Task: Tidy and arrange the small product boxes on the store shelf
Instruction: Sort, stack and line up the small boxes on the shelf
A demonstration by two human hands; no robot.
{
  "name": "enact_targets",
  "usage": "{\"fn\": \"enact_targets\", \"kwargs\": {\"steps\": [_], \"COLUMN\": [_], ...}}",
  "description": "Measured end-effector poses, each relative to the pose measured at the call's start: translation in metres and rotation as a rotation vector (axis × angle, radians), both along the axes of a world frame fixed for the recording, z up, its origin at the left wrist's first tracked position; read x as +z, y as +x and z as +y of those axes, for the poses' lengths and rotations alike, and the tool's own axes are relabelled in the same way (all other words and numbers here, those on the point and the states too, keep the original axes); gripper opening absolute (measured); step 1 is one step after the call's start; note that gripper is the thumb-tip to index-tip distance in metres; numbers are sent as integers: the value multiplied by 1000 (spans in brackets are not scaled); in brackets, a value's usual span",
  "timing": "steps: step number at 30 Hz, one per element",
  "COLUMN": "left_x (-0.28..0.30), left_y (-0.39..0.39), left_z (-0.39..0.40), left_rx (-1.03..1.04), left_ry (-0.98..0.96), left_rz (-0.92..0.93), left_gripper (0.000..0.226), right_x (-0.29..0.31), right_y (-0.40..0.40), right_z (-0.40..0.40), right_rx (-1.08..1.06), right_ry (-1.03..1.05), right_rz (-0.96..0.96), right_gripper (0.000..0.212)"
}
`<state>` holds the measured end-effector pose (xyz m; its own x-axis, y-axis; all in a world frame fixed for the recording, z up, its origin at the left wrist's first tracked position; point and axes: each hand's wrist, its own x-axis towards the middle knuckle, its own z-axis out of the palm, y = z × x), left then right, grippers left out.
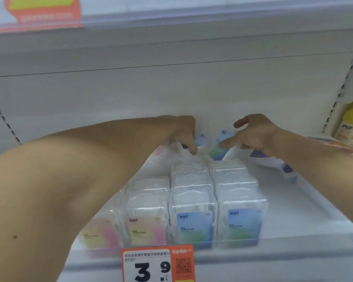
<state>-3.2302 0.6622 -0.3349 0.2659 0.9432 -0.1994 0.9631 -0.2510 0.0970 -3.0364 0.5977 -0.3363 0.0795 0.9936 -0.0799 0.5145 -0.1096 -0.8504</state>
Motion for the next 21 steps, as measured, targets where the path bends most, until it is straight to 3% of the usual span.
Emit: {"fn": "enact_targets", "kwargs": {"steps": [2, 5, 9, 14, 21], "left_x": [6, 14, 21, 24, 23], "left_y": [-7, -21, -34, -52, -63], "left_z": [-9, -20, -46, -69, -81], "left_rx": [-4, 8, -6, 45, 159], "left_ry": [72, 209, 175, 71, -184], "left_rz": [-59, -242, -576, -579, -629], "left_gripper": [30, 63, 82, 91, 67], "right_x": [1, 10, 27, 34, 29], "right_y": [1, -7, -15, -22, -25], "right_z": [-1, -7, -17, -26, -30], "right_rx": [-98, -123, -88, -46, 192], "right_ry": [53, 144, 166, 268, 150], "right_rz": [125, 294, 396, 250, 25], "right_gripper": [69, 49, 51, 45, 33]}}
